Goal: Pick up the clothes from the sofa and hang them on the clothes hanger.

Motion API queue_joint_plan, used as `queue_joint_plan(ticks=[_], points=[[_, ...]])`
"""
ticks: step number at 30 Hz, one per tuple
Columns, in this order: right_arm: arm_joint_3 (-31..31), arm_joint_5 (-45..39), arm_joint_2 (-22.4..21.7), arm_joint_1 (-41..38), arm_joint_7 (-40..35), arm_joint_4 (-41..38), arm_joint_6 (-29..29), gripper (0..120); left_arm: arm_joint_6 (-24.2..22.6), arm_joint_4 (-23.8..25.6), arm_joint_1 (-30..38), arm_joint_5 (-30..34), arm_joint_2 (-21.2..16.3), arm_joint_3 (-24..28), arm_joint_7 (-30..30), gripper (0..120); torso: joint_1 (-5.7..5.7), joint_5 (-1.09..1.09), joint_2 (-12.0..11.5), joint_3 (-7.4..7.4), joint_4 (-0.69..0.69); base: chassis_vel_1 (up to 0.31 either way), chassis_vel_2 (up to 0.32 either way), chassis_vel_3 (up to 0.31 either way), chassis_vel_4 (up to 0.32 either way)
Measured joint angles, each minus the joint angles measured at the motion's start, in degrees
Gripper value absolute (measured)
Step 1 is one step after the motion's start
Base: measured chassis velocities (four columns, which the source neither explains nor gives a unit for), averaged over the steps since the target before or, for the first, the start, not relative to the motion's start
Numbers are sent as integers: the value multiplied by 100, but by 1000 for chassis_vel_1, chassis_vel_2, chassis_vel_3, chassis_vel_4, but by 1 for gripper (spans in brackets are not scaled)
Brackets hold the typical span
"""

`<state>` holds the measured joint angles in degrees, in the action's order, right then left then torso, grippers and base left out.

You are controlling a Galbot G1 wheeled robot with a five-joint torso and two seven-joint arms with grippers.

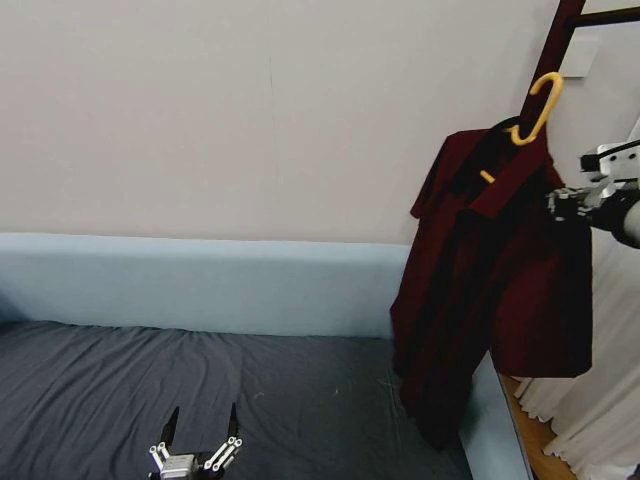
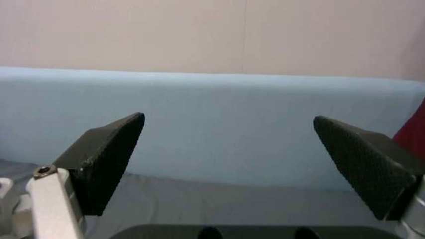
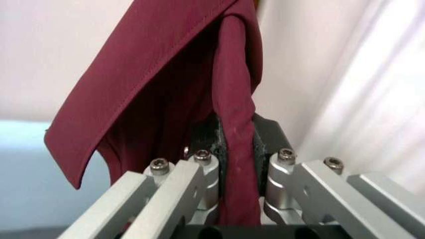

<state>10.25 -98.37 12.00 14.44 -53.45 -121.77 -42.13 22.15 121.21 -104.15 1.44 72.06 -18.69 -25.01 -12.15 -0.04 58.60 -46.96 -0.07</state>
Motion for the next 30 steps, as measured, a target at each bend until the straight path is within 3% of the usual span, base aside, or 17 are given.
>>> queue_joint_plan(ticks=[17, 22, 27, 30], points=[[-262, 2328, 94, 129, 659, 1448, 7, 8, -130, 234, -50, -105, -108, 28, -1, 100, 0, 0, 0, 0, 2, 0, 0, 0, 0], [-355, 2761, -95, 5, 1048, 2270, 13, 8, -296, 219, 124, 42, -245, 126, 3, 100, -1, 0, 0, 0, -2, 0, 0, 0, 0], [-724, 3160, -91, -477, 1473, 2993, 18, 8, -332, 188, 163, 106, -317, 150, 11, 100, 0, 0, 0, 0, -4, 0, 0, 0, 0], [-1251, 3442, 38, -1025, 1708, 3373, 21, 8, -341, 222, 147, 117, -325, 143, 12, 100, -1, 0, 0, -1, 5, 0, 0, 0, 0]])
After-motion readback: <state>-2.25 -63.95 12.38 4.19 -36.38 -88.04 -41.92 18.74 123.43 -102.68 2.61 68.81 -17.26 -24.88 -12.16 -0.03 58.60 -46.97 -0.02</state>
